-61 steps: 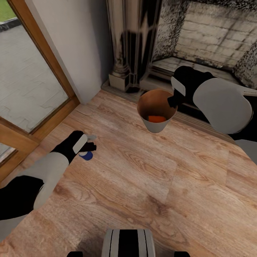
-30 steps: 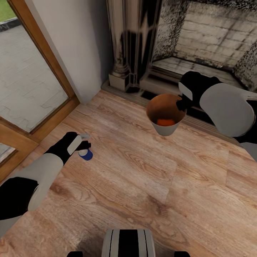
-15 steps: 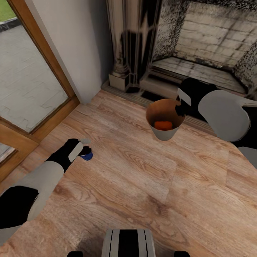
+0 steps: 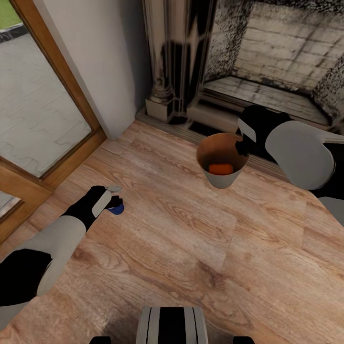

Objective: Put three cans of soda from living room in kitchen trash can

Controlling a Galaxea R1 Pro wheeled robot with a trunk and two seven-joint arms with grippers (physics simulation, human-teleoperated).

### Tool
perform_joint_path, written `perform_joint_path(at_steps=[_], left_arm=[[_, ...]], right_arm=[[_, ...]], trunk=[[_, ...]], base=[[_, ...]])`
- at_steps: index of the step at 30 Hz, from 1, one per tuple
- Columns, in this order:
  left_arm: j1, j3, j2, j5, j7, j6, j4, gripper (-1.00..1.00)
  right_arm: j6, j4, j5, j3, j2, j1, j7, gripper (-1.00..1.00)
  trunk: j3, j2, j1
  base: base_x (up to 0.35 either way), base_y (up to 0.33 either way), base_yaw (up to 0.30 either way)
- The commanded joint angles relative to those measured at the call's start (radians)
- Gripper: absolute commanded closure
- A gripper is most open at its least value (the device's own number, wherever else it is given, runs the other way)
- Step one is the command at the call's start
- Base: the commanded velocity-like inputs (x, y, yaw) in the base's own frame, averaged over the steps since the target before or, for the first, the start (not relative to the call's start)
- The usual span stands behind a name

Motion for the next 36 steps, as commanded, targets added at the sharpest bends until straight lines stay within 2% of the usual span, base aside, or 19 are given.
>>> perform_joint_path(at_steps=[1,21,30,36], left_arm=[[0.0,0.0,0.0,0.0,0.0,0.0,0.0,-1.0],[-0.001,-0.002,0.0,0.0,-0.006,-0.005,-0.002,-1.0],[0.0,-0.001,0.0,-0.001,0.0,-0.004,-0.093,-1.0],[0.001,0.0,0.001,-0.001,0.001,-0.004,-0.107,-1.0]], right_arm=[[0.0,0.0,-0.003,-0.004,0.0,0.0,0.001,1.0],[0.0,0.0,-0.002,-0.004,0.001,0.0,0.0,1.0],[0.0,-0.001,-0.001,-0.004,0.0,0.01,0.0,1.0],[0.0,-0.003,0.0,-0.004,0.001,0.012,0.0,1.0]], trunk=[[0.0,0.0,0.0],[0.0,0.0,0.0],[0.0,0.0,0.0],[0.0,0.0,0.0]], base=[[0.0,0.0,0.0],[0.0,0.0,0.0],[0.0,0.0,0.0],[0.0,0.0,0.0]])
